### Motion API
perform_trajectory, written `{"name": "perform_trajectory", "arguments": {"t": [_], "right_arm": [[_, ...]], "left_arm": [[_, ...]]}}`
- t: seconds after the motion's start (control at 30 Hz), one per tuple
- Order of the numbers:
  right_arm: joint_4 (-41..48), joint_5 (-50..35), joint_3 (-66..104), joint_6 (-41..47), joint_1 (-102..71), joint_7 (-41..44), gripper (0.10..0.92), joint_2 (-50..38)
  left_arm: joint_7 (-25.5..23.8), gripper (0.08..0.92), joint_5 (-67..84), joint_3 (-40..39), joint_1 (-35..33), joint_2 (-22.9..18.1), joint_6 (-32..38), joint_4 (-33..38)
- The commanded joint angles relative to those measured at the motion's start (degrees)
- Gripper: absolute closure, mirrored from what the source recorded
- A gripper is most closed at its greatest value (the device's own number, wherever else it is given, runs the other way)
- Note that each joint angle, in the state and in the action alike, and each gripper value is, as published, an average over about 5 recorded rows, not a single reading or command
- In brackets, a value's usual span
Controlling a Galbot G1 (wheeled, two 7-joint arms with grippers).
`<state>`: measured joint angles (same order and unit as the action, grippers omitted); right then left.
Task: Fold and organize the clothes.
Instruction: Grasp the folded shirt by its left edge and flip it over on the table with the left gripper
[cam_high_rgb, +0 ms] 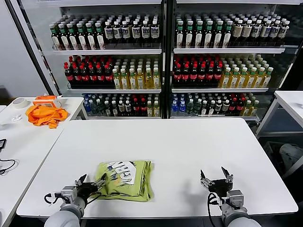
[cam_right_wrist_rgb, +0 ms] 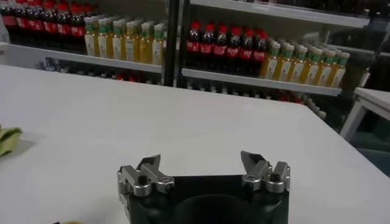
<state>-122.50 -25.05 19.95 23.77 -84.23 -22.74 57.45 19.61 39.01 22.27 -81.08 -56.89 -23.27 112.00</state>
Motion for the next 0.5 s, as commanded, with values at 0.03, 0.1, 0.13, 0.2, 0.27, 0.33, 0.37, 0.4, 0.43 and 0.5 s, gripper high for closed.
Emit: {"name": "perform_trajectory", "arguments": {"t": [0.03, 0.1, 0.13, 0.2, 0.27, 0.33, 0.37, 0.4, 0.43, 0.5], "right_arm": [[0.3, 0.0, -0.3, 0.0, 0.3, 0.0, 0.203, 0.1], [0.3, 0.0, -0.4, 0.0, 0.4, 0.0, 0.203, 0.2], [0.3, 0.0, -0.5, 0.0, 0.4, 0.0, 0.203, 0.2], [0.3, 0.1, -0.4, -0.1, 0.4, 0.1, 0.203, 0.1], [0.3, 0.0, -0.4, -0.1, 0.3, 0.1, 0.203, 0.0], [0.3, 0.0, -0.4, -0.1, 0.3, 0.1, 0.203, 0.0], [0.3, 0.0, -0.4, -0.1, 0.3, 0.1, 0.203, 0.0], [0.3, 0.0, -0.4, -0.1, 0.3, 0.1, 0.203, 0.0], [0.3, 0.1, -0.4, -0.1, 0.3, 0.1, 0.203, 0.0], [0.2, 0.1, -0.4, -0.1, 0.3, 0.1, 0.203, 0.0]], "left_arm": [[-3.7, 0.25, 0.6, 0.2, -1.0, 0.0, 2.5, -1.7], [-4.4, 0.302, 0.7, 0.1, -1.2, -0.2, 2.7, -1.9], [-4.7, 0.337, 0.7, 0.1, -1.3, -0.3, 2.8, -2.0], [-5.2, 0.389, 0.8, 0.2, -1.3, -0.5, 2.9, -2.4], [-5.8, 0.449, 1.0, 0.3, -1.4, -0.7, 3.3, -2.7], [-6.2, 0.51, 1.0, 0.2, -1.6, -0.9, 3.7, -2.7], [-6.5, 0.536, 0.9, 0.2, -1.6, -1.1, 3.9, -2.7], [-6.7, 0.562, 0.8, 0.1, -1.5, -1.2, 4.2, -2.7], [-6.8, 0.597, 0.7, 0.1, -1.4, -1.4, 4.6, -2.6], [-7.1, 0.649, 0.5, 0.1, -1.2, -1.6, 5.5, -2.6]]}}
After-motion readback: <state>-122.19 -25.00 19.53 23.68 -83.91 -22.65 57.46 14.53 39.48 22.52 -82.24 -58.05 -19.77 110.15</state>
